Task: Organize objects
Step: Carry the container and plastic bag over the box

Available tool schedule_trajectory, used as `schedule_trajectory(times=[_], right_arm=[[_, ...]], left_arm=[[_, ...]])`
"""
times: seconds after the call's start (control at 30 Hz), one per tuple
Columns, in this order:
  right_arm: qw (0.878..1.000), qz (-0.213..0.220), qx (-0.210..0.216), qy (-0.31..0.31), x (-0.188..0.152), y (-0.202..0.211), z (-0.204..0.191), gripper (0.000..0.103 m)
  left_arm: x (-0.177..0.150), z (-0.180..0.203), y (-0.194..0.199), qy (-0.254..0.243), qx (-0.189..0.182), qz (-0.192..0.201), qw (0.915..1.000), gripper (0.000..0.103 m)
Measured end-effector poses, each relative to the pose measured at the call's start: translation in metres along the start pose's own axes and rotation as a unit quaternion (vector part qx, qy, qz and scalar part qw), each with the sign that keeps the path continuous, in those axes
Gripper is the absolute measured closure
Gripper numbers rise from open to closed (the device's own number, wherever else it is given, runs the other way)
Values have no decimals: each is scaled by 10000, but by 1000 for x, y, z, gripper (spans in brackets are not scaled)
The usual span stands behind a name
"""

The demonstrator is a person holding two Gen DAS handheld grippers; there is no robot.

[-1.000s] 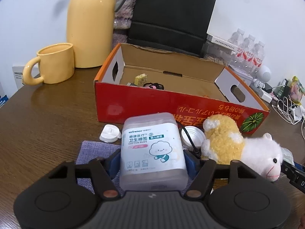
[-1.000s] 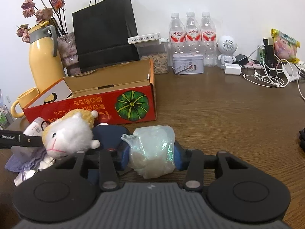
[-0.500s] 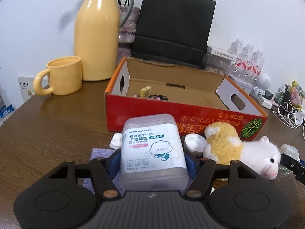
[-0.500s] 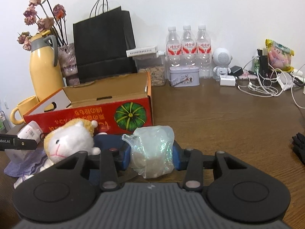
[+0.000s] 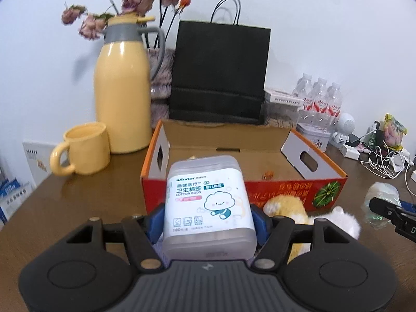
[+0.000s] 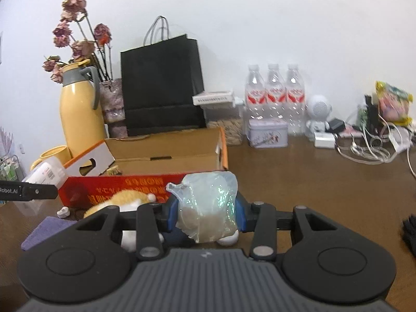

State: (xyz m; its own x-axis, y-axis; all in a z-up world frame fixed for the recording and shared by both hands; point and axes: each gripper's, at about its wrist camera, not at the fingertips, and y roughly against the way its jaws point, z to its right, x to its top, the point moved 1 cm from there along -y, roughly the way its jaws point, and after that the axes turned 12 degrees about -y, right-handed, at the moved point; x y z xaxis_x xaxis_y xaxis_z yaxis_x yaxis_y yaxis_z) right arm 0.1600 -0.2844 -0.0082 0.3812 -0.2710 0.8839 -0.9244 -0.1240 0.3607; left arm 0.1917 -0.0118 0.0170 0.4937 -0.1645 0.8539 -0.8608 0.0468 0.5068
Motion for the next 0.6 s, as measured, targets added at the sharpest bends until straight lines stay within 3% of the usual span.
schedule_trajectory(times=[0.33,0.6], right_arm=[[9982,145,324,489,33,-23,-33,61],[9983,87,453,343,50,-74,-49,61]], left_arm=[[42,13,-17,-300,87,300,9991,38],[67,28,-55,-265,82,393,9988,38]])
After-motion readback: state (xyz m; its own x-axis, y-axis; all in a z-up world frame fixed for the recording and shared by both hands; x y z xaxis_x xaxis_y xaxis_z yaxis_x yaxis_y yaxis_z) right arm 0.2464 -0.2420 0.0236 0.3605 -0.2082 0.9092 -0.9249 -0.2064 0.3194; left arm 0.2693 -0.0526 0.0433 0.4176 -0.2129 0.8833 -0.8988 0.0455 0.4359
